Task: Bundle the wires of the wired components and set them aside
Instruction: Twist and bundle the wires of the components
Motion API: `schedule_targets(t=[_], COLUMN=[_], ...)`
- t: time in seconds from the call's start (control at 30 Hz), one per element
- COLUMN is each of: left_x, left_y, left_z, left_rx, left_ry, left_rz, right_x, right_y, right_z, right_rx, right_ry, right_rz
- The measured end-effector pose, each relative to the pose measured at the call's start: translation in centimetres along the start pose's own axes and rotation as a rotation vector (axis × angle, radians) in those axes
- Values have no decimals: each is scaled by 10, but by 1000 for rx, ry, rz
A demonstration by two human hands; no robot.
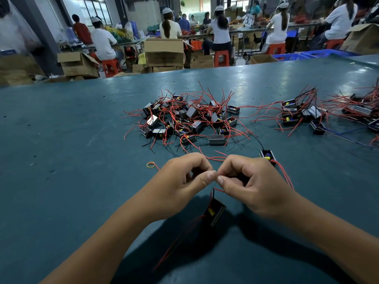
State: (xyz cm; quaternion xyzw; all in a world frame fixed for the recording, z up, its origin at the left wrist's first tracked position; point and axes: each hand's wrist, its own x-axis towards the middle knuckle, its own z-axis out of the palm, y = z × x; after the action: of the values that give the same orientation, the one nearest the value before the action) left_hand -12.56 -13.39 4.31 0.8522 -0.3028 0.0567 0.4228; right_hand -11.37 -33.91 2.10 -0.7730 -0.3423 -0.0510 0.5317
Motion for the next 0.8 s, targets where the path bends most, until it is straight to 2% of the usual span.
schedule_targets(t=[0.1,0.2,0.4,0.5,0.57,0.63,0.73,0.8], left_x=[0,2,2,2,2,3,4,2], left_y=[3,5,7,4,3,0,-7,-11], left_z=[4,6,5,6,6,6,-2,-7], left_rx=[-268,-486,-754,-858,-814,-683,-392,-170], left_ry=[-2,-1,-128,-172,-144,-54,99,105], left_rz=[-221,-424,-665,-742,-712,-585,-272,-42], right_x=[-1,-1,-1,1,1,0,0,0], right_y=[-2,-6,-14,-13,-11,-7,-3,-2], right_z=[1,1,-1,0,1,2,-1,-2], right_rx=[-76,-255,-526,-564,-493,-379,-195,-128], right_ry=[31,57,45,28,27,43,71,76], right_rz=[-17,-83,-227,-272,-230,-160,-66,-37])
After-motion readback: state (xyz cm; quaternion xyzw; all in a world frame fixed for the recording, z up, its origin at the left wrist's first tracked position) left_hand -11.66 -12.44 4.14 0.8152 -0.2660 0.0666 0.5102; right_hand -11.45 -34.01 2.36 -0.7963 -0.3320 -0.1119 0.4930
